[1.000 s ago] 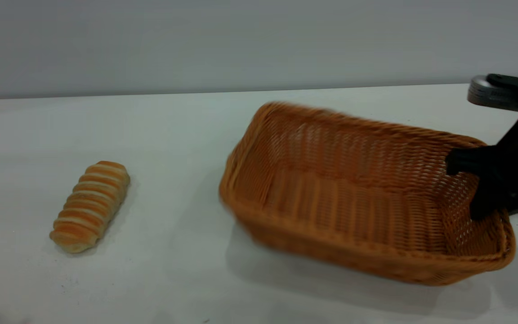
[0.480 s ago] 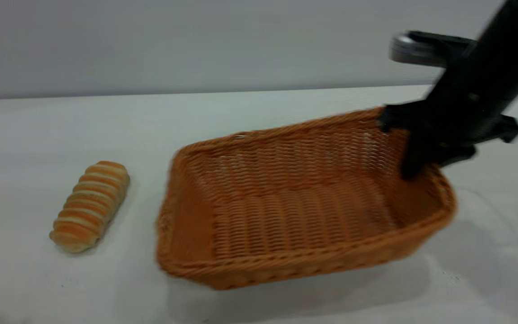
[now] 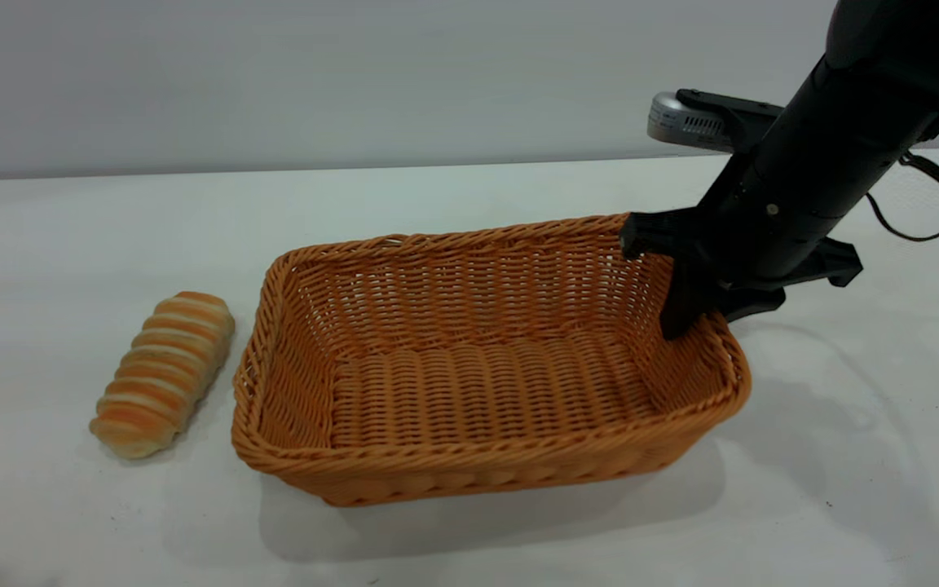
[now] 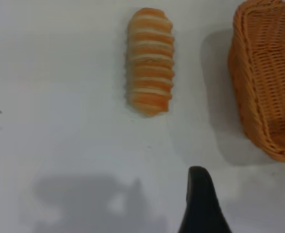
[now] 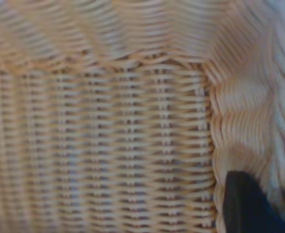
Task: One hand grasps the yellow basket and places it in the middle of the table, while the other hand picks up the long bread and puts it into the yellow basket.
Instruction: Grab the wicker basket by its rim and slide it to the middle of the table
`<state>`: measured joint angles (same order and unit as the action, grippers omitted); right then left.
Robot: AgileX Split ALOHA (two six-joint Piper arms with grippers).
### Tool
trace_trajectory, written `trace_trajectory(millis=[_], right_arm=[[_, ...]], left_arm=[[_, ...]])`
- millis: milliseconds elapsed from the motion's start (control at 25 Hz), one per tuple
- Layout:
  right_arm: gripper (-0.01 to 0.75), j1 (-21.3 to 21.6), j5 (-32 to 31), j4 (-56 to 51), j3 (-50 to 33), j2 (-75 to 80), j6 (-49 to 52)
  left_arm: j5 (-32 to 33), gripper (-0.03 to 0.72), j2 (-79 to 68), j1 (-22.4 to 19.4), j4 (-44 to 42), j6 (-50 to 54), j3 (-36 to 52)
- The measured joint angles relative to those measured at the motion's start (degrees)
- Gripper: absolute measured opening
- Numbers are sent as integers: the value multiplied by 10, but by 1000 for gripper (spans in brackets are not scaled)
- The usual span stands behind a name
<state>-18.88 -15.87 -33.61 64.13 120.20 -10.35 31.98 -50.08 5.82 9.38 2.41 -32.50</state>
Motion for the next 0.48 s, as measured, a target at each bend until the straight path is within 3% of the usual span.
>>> trace_trajectory(millis=[160, 240, 400, 480], right_arm=[[242, 0, 15, -13, 1, 2, -20], [363, 0, 8, -13, 1, 2, -45], [589, 0, -28, -3, 1, 2, -91], [660, 0, -49, 21, 1, 1, -102]], left_arm=[[-1, 540, 0, 0, 18, 0, 0], [-3, 540, 0, 0, 19, 0, 0], [-18, 540, -16, 0, 19, 0, 0], [-29, 540, -38, 0, 20, -1, 0]])
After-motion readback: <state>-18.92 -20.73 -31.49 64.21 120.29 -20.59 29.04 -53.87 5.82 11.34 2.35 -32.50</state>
